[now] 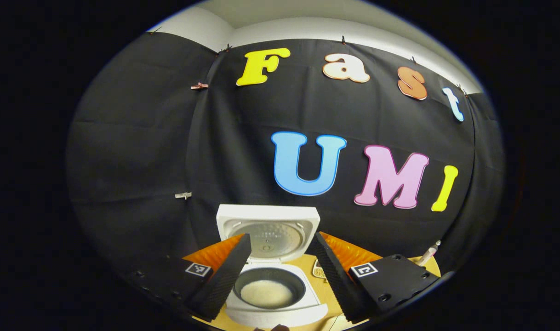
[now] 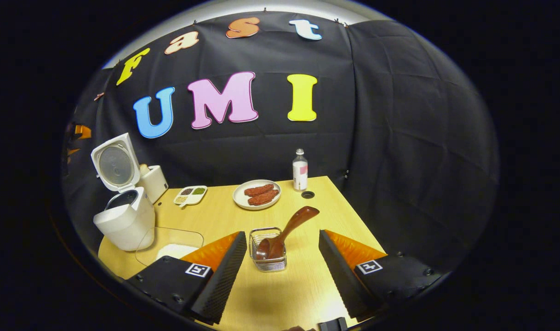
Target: Close the left gripper, press the button to open the rice cooker; take a wooden spoon from the chopstick holder with the right hand, scoop a spoonful of rice and pour it into the rice cooker, then put the wooden spoon back into the chopstick holder.
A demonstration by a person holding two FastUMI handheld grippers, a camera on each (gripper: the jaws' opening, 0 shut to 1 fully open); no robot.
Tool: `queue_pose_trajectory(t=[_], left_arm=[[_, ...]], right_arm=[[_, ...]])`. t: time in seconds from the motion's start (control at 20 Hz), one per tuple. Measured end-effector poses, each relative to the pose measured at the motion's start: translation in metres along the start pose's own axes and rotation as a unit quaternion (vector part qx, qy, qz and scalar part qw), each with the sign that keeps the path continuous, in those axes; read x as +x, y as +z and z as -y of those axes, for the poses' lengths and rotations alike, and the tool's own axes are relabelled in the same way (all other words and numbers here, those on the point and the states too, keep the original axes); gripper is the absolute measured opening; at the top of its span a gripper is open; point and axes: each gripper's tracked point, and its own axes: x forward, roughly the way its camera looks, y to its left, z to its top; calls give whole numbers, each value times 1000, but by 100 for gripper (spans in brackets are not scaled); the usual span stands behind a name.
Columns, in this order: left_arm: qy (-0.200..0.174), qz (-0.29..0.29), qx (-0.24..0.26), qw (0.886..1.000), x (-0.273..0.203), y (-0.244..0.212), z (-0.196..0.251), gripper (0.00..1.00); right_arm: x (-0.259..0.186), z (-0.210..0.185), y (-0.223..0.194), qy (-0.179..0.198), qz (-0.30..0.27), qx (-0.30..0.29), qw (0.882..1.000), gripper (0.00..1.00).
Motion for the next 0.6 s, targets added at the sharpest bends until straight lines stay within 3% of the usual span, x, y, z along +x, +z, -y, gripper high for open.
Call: queue_pose_trajectory(t=[0.25,0.35,0.6], left_arm=[[9,28,8,1000,70,31,-19,94],[30,43,32,998,102,36,-29,95],[11,14,24,1000,177,12,-27,94]], right_arm=[[-25,-25,21,0,25,9,1000,99],[-32,-33,22,-5,28,4,1000,98],[-43,-60,12,-6,11,0,1000,99]])
